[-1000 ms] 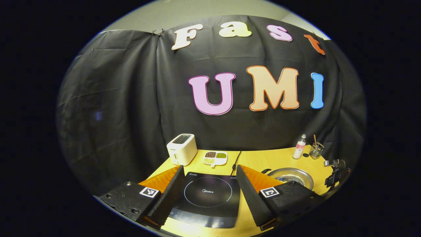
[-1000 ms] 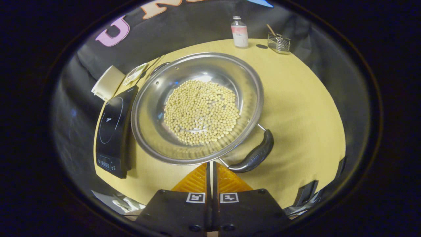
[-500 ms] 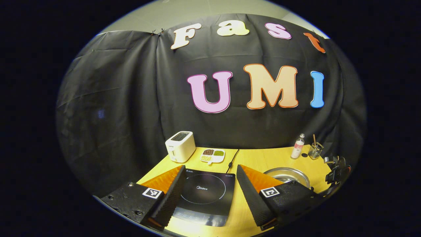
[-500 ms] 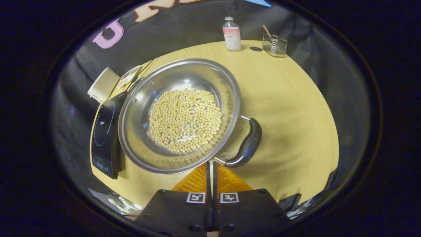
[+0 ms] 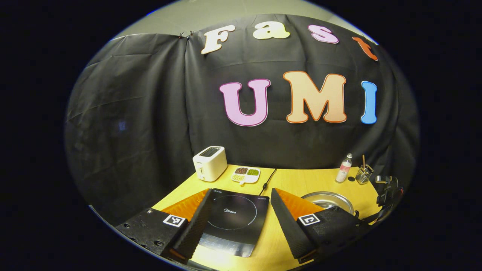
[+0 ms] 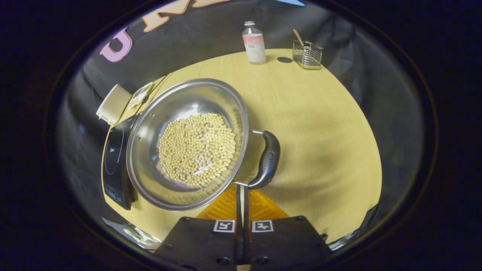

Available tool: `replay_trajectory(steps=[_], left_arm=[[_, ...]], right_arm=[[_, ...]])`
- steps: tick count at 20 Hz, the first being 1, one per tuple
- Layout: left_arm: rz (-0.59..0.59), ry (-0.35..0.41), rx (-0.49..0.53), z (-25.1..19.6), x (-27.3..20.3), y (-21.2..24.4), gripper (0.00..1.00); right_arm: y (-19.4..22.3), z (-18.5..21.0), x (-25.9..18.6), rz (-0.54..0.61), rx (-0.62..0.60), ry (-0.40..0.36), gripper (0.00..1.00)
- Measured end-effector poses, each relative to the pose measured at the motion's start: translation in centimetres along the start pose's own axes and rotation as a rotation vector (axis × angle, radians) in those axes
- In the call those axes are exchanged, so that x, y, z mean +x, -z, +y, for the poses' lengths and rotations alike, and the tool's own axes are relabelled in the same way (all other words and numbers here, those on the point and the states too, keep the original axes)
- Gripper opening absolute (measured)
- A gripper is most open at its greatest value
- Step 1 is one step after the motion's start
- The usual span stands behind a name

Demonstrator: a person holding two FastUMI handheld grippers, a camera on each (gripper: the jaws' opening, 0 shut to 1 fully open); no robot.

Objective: First push the handle of the pot to place it horizontally, then grasp the pot with both hands and set it on the induction cooktop.

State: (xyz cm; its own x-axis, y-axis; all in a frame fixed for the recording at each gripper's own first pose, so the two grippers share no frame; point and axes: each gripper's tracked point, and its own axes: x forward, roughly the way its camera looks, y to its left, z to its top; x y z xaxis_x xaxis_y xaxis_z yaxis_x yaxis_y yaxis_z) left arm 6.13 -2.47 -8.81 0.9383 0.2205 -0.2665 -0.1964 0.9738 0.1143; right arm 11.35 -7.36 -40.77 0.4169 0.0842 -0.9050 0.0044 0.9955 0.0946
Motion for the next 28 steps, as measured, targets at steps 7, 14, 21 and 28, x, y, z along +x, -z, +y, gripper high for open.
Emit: replay_trajectory(steps=[7, 14, 21, 28], left_arm=[[0.025, -0.036, 0.026, -0.3, -0.5, 0.6, 0.93], [0.037, -0.057, 0.029, -0.9, -0.4, 0.9, 0.93], [0.045, -0.061, 0.04, -1.4, -0.1, 0.8, 0.94], [0.069, -0.05, 0.005, -1.9, 0.2, 1.6, 0.94]], right_arm=[[-2.3, -0.9, 0.8, -0.008, -0.017, -0.005, 0.02], [-4.7, -1.8, 1.9, -0.014, -0.049, -0.01, 0.02], [-5.6, -2.0, 2.3, -0.018, -0.054, -0.023, 0.03], [-5.2, -2.0, 2.0, -0.018, -0.085, -0.029, 0.02]])
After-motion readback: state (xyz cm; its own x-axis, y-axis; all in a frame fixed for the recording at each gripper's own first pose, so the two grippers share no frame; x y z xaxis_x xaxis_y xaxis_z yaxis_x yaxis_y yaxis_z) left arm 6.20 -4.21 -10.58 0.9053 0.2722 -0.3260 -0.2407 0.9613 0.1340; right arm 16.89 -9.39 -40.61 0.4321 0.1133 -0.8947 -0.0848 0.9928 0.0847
